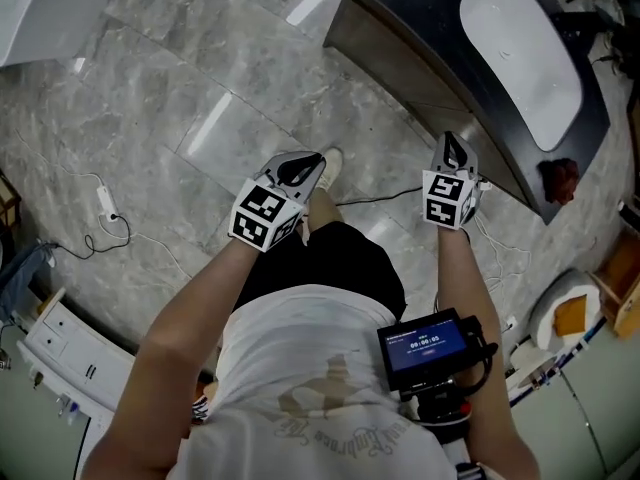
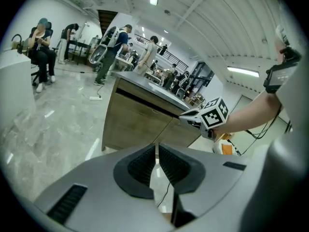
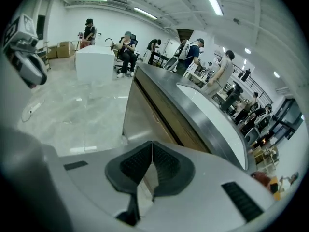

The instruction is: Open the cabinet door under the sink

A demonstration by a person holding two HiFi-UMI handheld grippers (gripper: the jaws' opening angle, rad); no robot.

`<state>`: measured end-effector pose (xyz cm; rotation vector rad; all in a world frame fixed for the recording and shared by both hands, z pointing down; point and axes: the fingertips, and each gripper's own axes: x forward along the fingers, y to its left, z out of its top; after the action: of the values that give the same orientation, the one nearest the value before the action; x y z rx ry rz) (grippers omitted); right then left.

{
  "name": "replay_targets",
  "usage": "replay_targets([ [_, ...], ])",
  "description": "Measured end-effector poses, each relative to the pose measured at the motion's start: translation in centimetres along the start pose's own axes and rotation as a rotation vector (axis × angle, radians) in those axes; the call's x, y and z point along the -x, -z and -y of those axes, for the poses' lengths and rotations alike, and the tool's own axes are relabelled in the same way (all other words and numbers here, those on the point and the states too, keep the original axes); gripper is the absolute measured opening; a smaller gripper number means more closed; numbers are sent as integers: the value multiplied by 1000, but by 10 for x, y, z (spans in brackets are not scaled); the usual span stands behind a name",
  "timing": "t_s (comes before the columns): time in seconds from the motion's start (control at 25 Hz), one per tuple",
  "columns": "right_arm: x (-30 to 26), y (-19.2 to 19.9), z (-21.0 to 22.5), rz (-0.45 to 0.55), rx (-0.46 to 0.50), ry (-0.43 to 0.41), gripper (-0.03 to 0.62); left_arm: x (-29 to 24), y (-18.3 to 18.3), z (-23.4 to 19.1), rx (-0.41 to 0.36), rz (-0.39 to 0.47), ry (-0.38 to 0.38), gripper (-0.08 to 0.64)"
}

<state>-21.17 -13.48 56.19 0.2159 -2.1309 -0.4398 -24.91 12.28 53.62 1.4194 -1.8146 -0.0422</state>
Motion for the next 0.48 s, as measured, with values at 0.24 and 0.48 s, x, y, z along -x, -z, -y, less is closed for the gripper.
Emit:
replay_targets([
  [0.24, -28, 9, 11, -16, 123, 93, 15, -25, 12, -18, 65, 26, -23, 32],
  [0.48, -55, 14, 22, -17, 232, 113, 15, -44, 25, -39, 75, 36, -46, 32],
])
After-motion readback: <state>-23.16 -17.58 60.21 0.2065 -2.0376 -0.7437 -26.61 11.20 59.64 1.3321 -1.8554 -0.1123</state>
